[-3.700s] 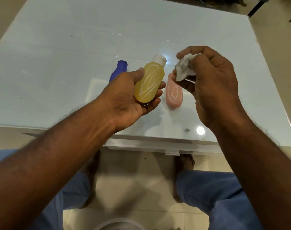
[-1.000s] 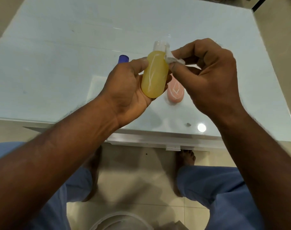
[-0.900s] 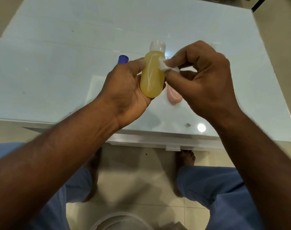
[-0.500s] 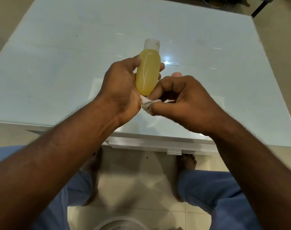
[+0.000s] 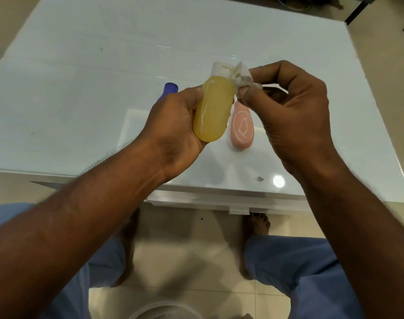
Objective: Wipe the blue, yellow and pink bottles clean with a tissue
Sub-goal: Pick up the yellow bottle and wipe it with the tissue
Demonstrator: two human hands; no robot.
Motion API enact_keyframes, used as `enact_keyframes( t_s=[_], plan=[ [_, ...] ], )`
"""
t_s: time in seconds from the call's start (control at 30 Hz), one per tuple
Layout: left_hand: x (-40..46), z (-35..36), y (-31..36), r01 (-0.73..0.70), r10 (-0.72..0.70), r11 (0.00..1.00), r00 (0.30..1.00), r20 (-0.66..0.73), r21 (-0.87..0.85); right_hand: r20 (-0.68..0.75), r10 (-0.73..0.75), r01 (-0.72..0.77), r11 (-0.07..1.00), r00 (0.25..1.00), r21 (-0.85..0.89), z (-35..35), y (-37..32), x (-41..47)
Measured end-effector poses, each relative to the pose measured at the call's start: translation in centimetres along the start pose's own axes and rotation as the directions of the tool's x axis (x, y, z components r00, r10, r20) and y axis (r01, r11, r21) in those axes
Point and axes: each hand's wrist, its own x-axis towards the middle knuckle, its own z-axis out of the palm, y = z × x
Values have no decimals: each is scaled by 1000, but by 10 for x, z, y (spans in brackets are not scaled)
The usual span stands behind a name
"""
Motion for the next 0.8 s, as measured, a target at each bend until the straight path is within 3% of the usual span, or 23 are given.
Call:
enact_keyframes(
  t_s=[0.27, 0.47, 0.8],
  plan=[
    [5, -2, -6, -66, 66, 998, 996, -58, 16, 11, -39, 40, 995, 999, -93, 1, 1, 1],
    [3, -1, -3, -35, 31, 999, 991, -129, -27, 96, -26, 34, 996, 995, -81, 8, 3, -3],
    [-8, 7, -5, -51, 65, 995, 981, -185, 83, 219, -39, 65, 991, 975, -116, 8, -3, -7]
  ],
)
